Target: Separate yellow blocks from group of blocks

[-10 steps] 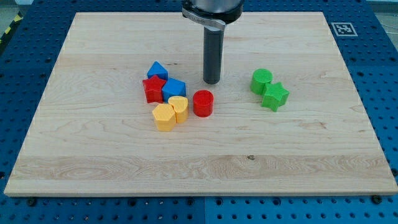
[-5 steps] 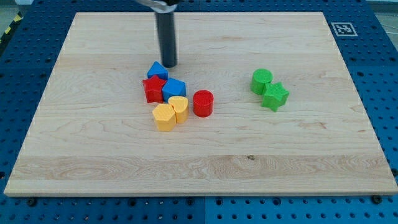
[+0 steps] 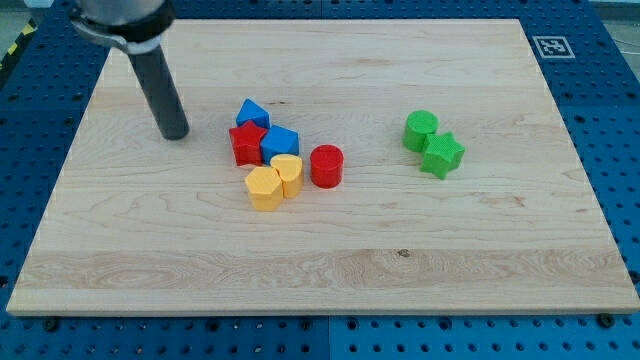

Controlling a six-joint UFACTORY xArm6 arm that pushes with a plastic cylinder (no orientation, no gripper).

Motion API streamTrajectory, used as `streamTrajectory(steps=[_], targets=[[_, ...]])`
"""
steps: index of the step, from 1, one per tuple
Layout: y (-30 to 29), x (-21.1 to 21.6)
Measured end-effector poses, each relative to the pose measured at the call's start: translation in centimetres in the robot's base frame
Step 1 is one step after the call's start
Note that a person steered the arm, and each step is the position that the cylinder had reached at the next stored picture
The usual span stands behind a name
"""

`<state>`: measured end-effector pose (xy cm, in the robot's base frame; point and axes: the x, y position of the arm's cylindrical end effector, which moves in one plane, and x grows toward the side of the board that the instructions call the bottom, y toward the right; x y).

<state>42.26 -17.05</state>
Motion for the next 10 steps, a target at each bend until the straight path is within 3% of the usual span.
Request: streamTrajectory(steps=[2,3,5,7,10], targets=[[3.3,4.4],[6.4,3.5],[7.2,2.1],[10.3,5.7],[14.2,6.3]])
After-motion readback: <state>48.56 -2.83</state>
